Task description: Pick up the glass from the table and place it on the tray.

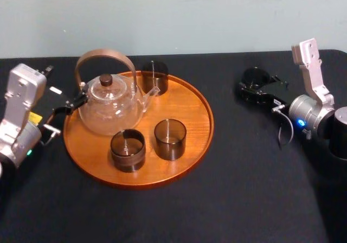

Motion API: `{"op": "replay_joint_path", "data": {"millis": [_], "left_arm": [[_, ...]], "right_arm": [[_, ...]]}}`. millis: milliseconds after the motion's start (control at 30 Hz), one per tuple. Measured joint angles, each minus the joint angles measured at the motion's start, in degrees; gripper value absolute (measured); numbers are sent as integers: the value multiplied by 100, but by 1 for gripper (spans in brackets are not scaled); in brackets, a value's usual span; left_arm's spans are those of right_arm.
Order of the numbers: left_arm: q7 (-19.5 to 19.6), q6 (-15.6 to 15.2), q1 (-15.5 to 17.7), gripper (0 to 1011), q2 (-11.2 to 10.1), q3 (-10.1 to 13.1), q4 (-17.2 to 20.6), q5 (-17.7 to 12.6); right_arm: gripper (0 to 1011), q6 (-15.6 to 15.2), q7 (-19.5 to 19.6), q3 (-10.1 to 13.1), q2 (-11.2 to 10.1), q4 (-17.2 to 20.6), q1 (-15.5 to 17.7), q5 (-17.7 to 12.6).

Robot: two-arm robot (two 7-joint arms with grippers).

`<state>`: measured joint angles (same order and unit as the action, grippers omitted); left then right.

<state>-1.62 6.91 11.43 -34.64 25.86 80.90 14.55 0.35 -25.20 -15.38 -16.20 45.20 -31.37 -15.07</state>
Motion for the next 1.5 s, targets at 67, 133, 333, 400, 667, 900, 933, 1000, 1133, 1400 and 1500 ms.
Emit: {"op": "replay_joint_path", "data": {"millis": [67, 133, 333, 400, 667, 900, 933, 1000, 1133, 1400, 1500], "left_arm": [[0, 0, 0, 1010, 0, 0, 0, 0], [0, 0, 0, 1009, 0, 0, 0, 0], [0, 0, 0, 1009, 0, 0, 0, 0], [0, 0, 0, 1010, 0, 0, 0, 0], [0, 0, 0, 1009, 0, 0, 0, 0], [0, 0, 0, 1010, 0, 0, 0, 0], [0, 0, 0, 1009, 0, 0, 0, 0], [0, 0, 0, 1010, 0, 0, 0, 0], [0, 0, 0, 1010, 0, 0, 0, 0], [0, 0, 0, 1010, 0, 0, 0, 0], [0, 0, 0, 1010, 0, 0, 0, 0]], "right_arm": [[905, 0, 0, 0, 0, 0, 0, 0], [905, 0, 0, 0, 0, 0, 0, 0], [905, 0, 0, 0, 0, 0, 0, 0], [905, 0, 0, 0, 0, 0, 0, 0], [905, 0, 0, 0, 0, 0, 0, 0], [905, 4, -184, 14, 12, -121, -68, -62], [905, 0, -215, 14, 8, -122, -72, -72], [905, -23, -306, 12, -17, -76, -69, -96], [905, -88, -414, -6, -84, 139, -11, -133], [905, -251, -574, -41, -195, 634, 138, -301], [905, -314, -619, -104, -222, 821, 182, -346]]}}
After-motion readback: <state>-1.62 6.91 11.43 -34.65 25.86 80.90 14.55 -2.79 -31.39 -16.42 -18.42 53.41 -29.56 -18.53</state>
